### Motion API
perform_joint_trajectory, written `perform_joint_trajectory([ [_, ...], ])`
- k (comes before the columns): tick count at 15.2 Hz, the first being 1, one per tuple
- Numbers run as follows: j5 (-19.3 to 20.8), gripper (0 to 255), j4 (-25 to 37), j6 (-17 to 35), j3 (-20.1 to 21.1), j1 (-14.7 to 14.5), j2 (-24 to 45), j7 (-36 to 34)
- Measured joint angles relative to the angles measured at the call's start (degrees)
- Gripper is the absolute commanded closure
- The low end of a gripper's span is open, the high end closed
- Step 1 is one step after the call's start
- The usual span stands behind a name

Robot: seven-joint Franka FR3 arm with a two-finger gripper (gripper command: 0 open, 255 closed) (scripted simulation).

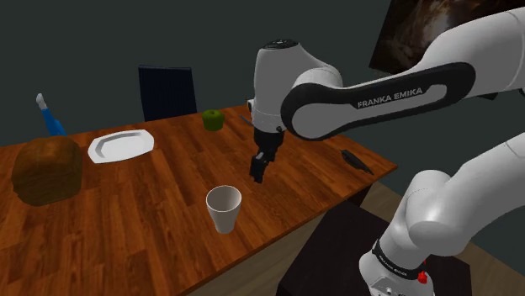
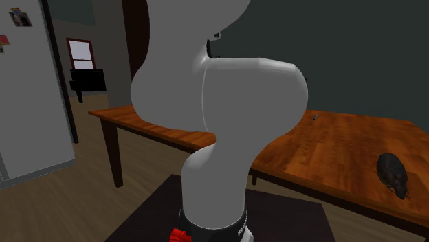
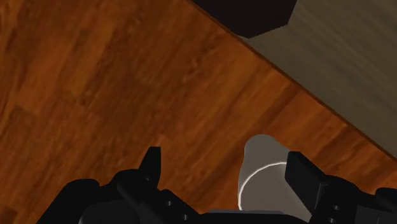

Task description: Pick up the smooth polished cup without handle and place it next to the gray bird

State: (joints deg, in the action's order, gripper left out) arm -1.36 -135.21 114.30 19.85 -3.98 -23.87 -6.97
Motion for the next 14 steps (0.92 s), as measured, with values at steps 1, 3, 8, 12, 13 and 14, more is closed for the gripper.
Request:
perform_joint_trajectory([
  [1, 0.64, 0, 0.81, 1.08, 1.08, 0.01, 1.92, -1.13],
  [3, 1.84, 0, 2.04, 2.72, 3.41, -0.3, 4.98, -3.79],
  [8, 7.59, 0, 7.76, 5.86, 8.88, -0.62, 15.19, -11.43],
  [12, 14.56, 0, 13.99, 6.67, 12.23, -1.98, 24.79, -18.76],
  [13, 15.59, 0, 14.85, 6.54, 12.65, -2.46, 26.02, -19.99],
  [14, 16.29, 0, 15.29, 6.7, 12.71, -2.59, 26.86, -20.46],
])
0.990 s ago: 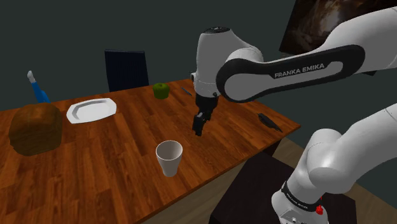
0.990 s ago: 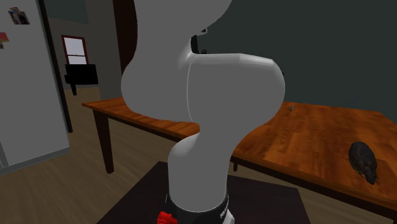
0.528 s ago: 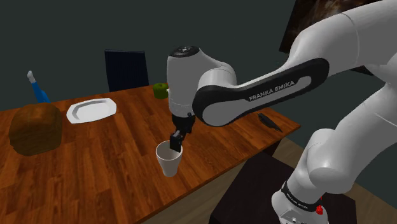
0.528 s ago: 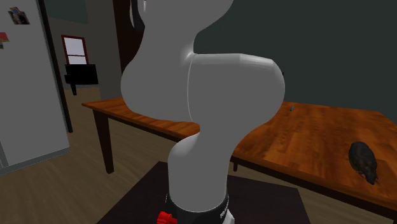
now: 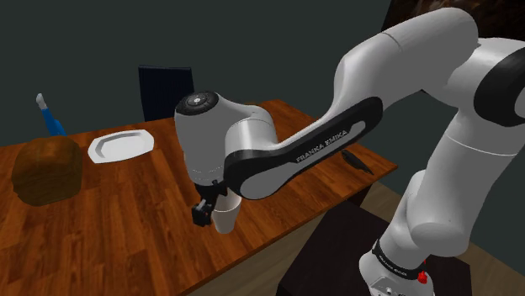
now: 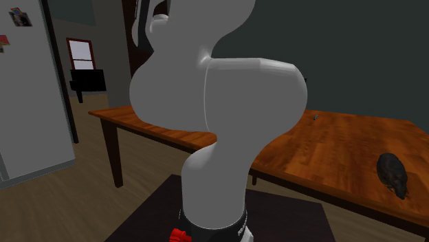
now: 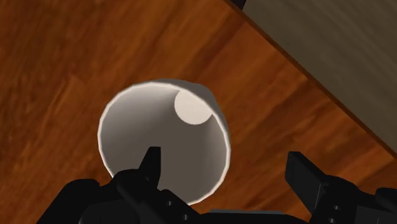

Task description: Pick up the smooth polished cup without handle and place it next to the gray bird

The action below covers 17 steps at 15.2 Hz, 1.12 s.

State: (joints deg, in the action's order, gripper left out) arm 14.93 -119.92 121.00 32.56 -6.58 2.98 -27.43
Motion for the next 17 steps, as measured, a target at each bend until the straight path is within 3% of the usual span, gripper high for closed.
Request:
perform_joint_trajectory([
  [6, 3.22, 0, -1.38, 4.02, -0.44, -0.17, 3.61, -2.38],
  [13, 3.63, 0, -2.02, 4.91, -0.57, -0.11, 3.92, -2.64],
  [14, 3.63, 255, -2.03, 4.92, -0.57, -0.11, 3.91, -2.64],
  [17, 3.63, 255, -2.03, 4.93, -0.57, -0.11, 3.91, -2.64],
])
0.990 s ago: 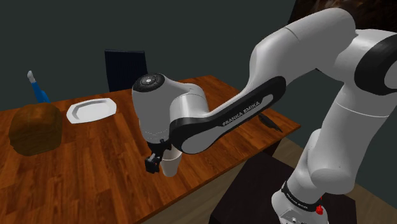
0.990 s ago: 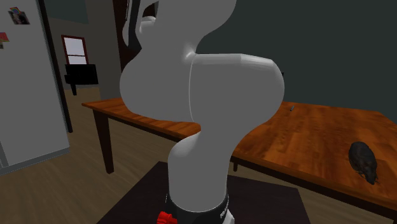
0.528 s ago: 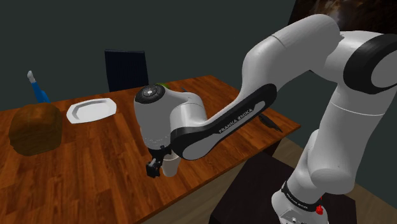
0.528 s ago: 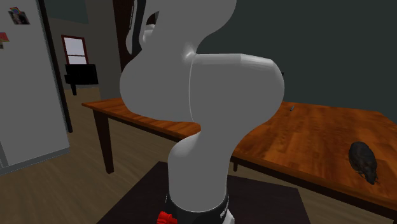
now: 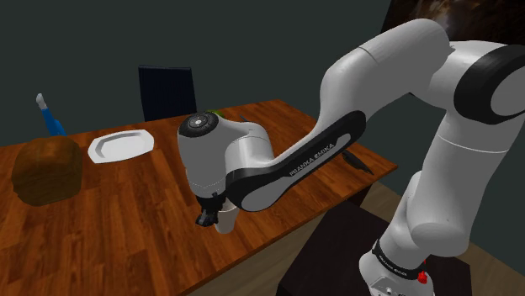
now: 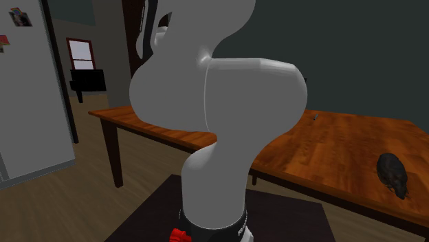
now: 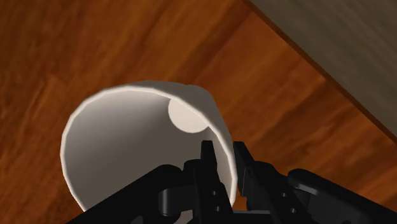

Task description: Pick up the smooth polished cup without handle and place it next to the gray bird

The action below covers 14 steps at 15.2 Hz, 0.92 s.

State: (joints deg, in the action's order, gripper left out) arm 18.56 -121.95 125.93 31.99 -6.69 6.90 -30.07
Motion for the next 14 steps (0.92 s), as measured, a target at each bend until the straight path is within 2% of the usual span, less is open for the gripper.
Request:
perform_joint_trajectory([
  [7, -0.01, 255, 0.01, -0.01, 0.02, -0.01, -0.01, -0.01],
  [14, -2.41, 255, 2.06, -3.81, 0.33, 0.27, -2.52, 2.23],
])
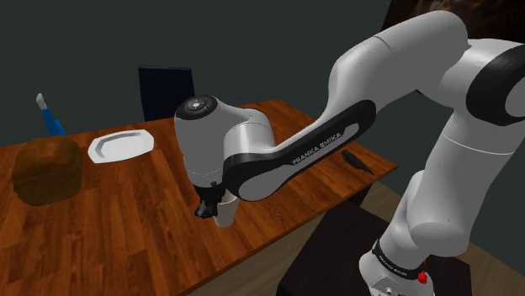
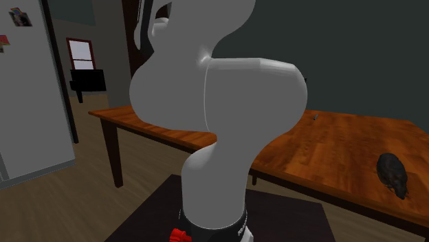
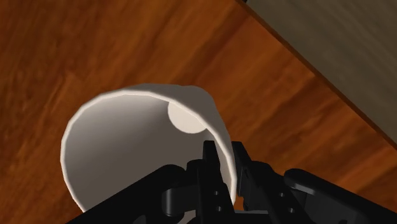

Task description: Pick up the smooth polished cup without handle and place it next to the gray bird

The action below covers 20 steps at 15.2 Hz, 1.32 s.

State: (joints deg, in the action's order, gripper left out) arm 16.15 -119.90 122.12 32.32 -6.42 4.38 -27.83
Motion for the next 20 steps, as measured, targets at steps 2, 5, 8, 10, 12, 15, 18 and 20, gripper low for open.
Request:
perform_joint_trajectory([
  [2, -0.69, 255, 0.73, -1.28, 0.09, 0.02, -0.75, 0.58],
  [5, -1.73, 255, 1.85, -3.25, 0.09, 0.18, -1.96, 1.72],
  [8, -2.64, 255, 3.17, -5.31, 0.13, 0.22, -3.0, 2.6],
  [10, -3.06, 255, 4.32, -6.73, 0.09, 0.29, -3.42, 3.21],
  [12, -3.48, 255, 5.29, -8.05, 0.08, 0.3, -3.9, 3.68],
  [15, -4.21, 255, 6.69, -10.12, 0.08, 0.32, -4.82, 4.4],
  [18, -4.73, 255, 8.48, -12.33, 0.03, 0.35, -5.42, 5.11],
  [20, -4.89, 255, 9.82, -13.74, 0.04, 0.34, -5.53, 5.42],
])
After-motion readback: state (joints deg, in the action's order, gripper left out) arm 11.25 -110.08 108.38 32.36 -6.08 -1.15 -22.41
